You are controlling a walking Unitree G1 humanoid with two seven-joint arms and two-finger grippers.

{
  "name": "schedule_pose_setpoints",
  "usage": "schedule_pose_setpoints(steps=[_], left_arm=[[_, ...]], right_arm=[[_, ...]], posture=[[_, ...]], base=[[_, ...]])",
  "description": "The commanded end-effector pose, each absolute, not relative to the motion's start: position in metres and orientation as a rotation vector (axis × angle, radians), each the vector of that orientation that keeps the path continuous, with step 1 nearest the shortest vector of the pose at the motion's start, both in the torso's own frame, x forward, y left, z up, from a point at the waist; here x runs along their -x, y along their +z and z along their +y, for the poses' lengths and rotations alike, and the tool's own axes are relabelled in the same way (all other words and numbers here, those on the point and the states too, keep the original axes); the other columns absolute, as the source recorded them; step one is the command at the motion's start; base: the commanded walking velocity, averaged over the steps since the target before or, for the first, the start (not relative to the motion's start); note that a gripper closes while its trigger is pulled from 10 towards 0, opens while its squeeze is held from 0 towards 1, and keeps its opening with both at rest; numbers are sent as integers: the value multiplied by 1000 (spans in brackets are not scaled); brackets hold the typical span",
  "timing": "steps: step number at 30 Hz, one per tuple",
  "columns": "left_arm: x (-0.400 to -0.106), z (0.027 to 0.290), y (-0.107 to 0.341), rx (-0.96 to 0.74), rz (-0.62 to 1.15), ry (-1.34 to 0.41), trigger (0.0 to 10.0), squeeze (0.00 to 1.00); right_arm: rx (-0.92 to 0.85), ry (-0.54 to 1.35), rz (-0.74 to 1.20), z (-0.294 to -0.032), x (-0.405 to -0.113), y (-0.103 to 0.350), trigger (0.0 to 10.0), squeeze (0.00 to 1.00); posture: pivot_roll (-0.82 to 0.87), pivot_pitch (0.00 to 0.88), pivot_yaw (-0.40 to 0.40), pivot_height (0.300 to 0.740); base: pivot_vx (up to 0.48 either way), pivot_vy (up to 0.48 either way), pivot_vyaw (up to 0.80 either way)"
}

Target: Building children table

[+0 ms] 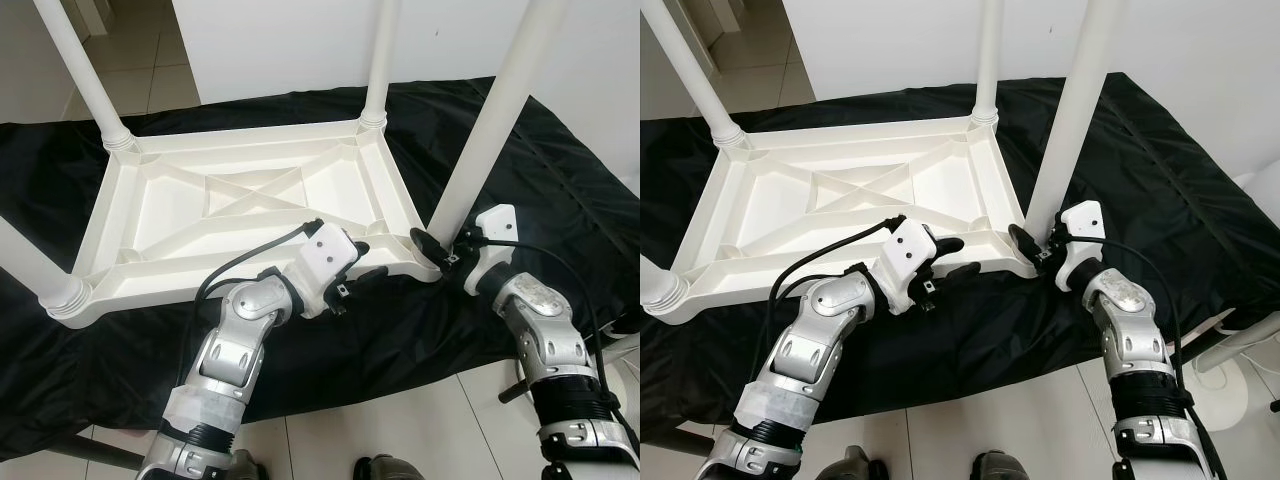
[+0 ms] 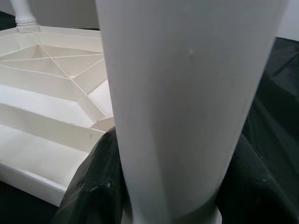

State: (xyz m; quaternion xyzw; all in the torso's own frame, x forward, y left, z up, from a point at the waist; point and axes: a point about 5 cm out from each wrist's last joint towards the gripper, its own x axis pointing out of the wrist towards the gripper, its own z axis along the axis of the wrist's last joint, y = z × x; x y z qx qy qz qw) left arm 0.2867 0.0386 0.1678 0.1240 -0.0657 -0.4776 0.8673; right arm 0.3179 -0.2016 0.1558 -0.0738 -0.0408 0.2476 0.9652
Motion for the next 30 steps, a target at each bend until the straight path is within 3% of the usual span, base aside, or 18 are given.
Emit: schedule_pose_setpoints(steps=[1, 7, 11, 18, 23, 30], left_arm=[[-298, 46, 169, -260, -162, -760, 10000, 0], [-299, 46, 172, -261, -176, -757, 10000, 0], [-301, 43, 175, -227, -187, -765, 10000, 0], [-303, 41, 177, -231, -195, -793, 10000, 0], [-308, 40, 182, -229, -208, -795, 10000, 0], [-311, 39, 184, -232, -217, -796, 10000, 0]], right_arm=[[119, 469, -67, -191, -314, 148, 10000, 0], [74, 334, -112, -176, -310, 152, 10000, 0], [6, 105, -129, -167, -310, 158, 10000, 0], [64, -118, -140, -156, -307, 160, 10000, 0], [-8, -96, -144, -141, -306, 161, 10000, 0], [6, -143, -144, -148, -307, 166, 10000, 0]], posture=[[-106, 57, 39, 740], [-104, 58, 35, 740], [-112, 64, 33, 740], [-133, 61, 49, 740], [-145, 61, 59, 740], [-149, 57, 60, 740]], base=[[0, 0, 0], [0, 0, 0], [0, 0, 0], [0, 0, 0], [0, 0, 0], [0, 0, 0]])
